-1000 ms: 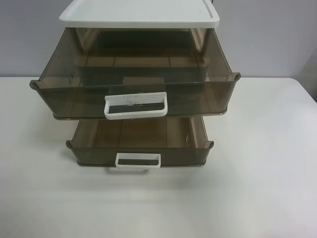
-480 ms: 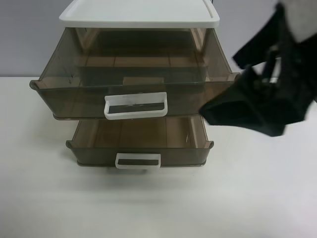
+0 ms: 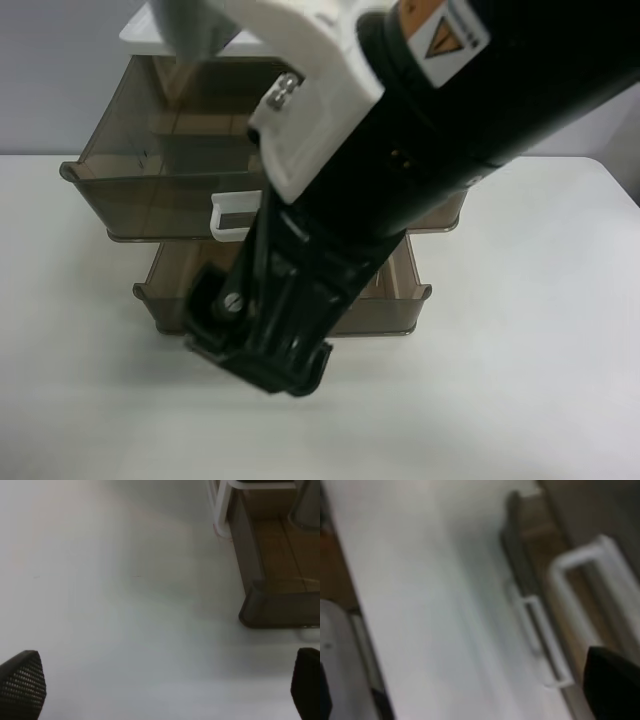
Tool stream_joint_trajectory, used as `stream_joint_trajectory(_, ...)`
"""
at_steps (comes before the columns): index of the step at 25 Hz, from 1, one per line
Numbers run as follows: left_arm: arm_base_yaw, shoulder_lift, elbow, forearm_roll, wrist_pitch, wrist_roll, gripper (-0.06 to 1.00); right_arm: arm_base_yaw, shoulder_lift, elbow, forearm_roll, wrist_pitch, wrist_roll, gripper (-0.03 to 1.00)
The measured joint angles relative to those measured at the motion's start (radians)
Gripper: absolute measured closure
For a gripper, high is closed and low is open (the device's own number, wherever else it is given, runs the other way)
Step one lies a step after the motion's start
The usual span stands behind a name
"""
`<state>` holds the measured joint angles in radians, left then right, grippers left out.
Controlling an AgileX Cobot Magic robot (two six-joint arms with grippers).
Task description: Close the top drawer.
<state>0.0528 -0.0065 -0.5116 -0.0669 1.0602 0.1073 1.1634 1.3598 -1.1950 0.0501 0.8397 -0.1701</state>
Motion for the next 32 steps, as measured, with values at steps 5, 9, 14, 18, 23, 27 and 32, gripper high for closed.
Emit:
stream_joint_trajectory(5,0.0,0.0,0.0,0.0,0.0,0.0,-0.05,0.031,0.059,0.0,0.058,-0.036,-0.025,-0.03)
stream_joint_trajectory(9,0.0,0.0,0.0,0.0,0.0,0.0,-0.05,0.032,0.119,0.0,0.054,-0.049,-0.029,-0.03)
stream_joint_trajectory(14,0.0,0.0,0.0,0.0,0.0,0.0,-0.05,0.032,0.182,0.0,-0.058,-0.077,0.002,-0.03)
stream_joint_trajectory(18,0.0,0.0,0.0,0.0,0.0,0.0,-0.05,0.032,0.205,0.0,-0.168,-0.086,0.063,-0.03)
stream_joint_trajectory(23,0.0,0.0,0.0,0.0,0.0,0.0,-0.05,-0.011,0.206,0.0,-0.185,-0.108,0.086,-0.03)
stream_joint_trajectory(27,0.0,0.0,0.0,0.0,0.0,0.0,-0.05,-0.07,0.206,0.0,-0.168,-0.133,0.068,-0.03)
stream_joint_trajectory(32,0.0,0.0,0.0,0.0,0.0,0.0,-0.05,-0.144,0.207,0.0,-0.171,-0.173,0.05,-0.03)
